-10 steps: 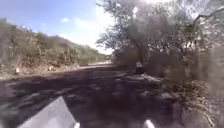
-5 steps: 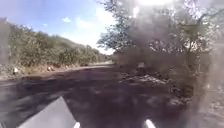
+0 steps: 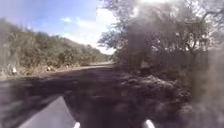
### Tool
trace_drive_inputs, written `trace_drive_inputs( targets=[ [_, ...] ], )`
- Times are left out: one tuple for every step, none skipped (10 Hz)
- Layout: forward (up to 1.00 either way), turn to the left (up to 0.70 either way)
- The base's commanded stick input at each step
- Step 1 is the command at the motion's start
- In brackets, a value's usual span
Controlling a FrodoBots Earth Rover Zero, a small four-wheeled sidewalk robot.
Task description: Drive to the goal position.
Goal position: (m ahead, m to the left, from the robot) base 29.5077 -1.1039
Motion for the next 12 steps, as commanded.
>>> trace_drive_inputs(
  targets=[
    [0.5,0.0],
    [0.5,0.0],
    [0.5,0.0],
    [0.5,0.0],
    [0.5,0.0],
    [0.5,0.0],
    [0.5,0.0],
    [0.5,0.0],
    [0.5,0.0],
    [0.5,0.0],
    [0.5,0.0],
    [0.5,0.0]
  ],
)
